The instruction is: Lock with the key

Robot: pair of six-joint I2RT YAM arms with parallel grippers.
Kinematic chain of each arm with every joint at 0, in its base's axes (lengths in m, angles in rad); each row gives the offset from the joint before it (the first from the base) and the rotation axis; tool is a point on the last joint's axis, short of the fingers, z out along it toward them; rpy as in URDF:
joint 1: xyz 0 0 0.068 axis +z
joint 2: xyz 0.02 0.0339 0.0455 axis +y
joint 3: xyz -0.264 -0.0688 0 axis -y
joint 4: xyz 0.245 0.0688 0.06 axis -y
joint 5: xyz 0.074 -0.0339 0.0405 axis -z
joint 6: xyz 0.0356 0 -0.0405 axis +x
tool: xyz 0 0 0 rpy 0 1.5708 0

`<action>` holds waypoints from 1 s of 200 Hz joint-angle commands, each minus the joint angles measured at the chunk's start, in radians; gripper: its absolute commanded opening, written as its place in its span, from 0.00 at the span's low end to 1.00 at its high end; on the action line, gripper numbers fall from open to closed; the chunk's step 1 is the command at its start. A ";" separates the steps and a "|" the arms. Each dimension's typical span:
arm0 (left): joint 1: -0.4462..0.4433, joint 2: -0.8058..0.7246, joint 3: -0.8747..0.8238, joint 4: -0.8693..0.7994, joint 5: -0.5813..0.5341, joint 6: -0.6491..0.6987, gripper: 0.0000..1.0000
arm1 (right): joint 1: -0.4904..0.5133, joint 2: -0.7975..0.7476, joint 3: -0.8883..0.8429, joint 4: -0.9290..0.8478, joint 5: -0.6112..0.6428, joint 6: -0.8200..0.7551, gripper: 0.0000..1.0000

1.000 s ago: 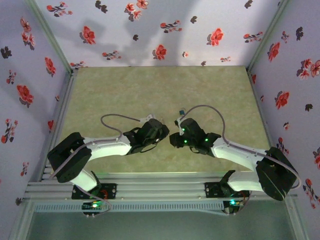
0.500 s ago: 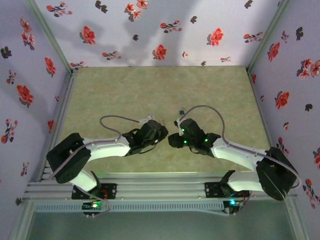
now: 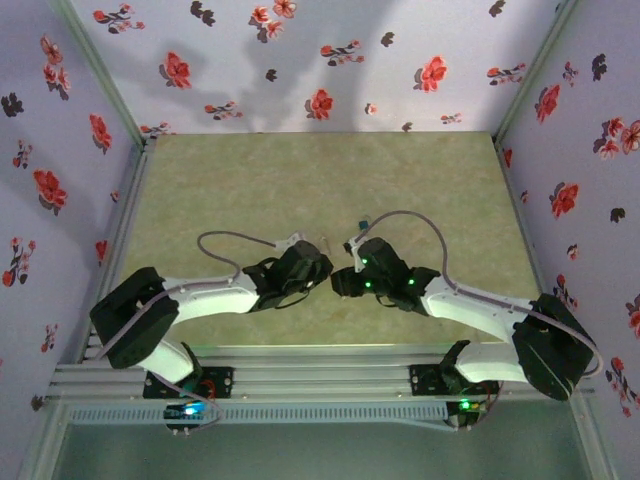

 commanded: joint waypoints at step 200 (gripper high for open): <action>-0.015 -0.160 -0.094 0.014 -0.027 0.019 0.00 | 0.017 -0.036 -0.010 0.018 -0.014 -0.010 0.00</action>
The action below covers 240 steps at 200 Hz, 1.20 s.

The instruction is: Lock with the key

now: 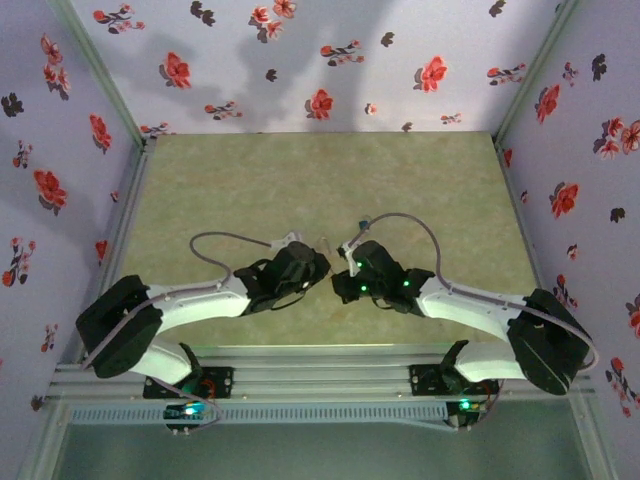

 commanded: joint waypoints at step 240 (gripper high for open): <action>-0.012 -0.355 -0.454 0.333 -0.064 0.178 0.00 | -0.017 -0.192 -0.112 0.364 -0.445 0.235 0.00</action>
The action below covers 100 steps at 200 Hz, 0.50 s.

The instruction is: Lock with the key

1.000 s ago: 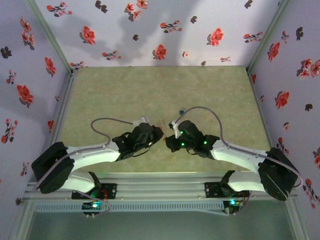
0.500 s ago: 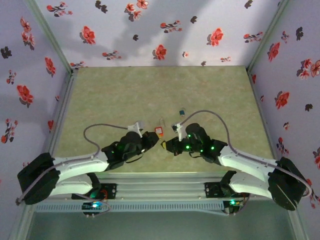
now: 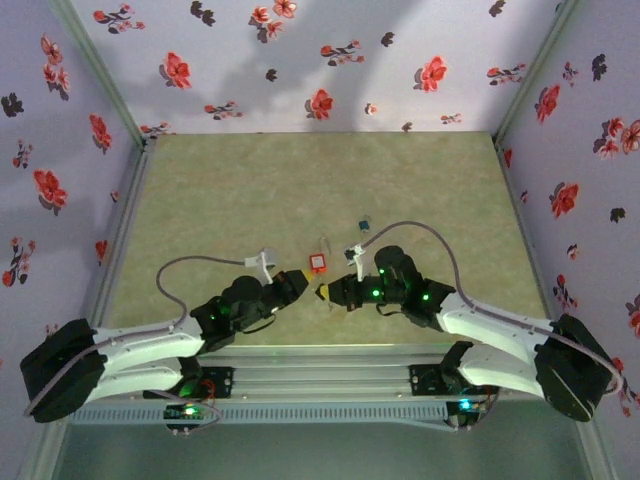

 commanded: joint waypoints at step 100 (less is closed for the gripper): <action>0.014 -0.143 -0.055 -0.186 -0.116 0.076 0.41 | -0.007 -0.038 0.016 0.089 -0.079 0.018 0.00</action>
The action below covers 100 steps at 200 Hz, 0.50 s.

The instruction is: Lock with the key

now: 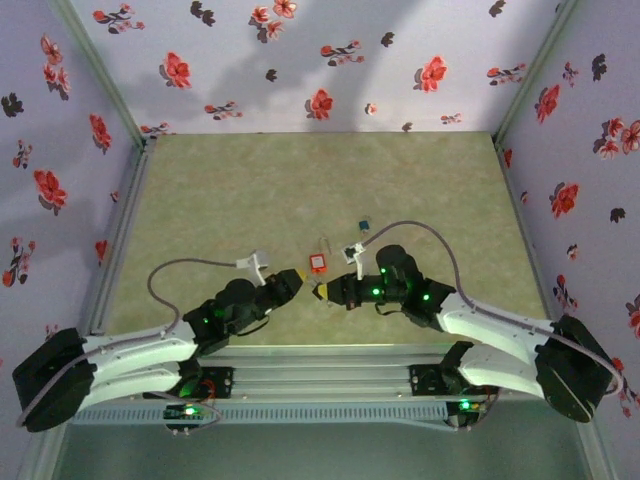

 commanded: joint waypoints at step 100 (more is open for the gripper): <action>0.076 -0.284 0.046 -0.413 0.104 0.120 1.00 | -0.015 -0.028 0.014 0.062 -0.115 -0.035 0.00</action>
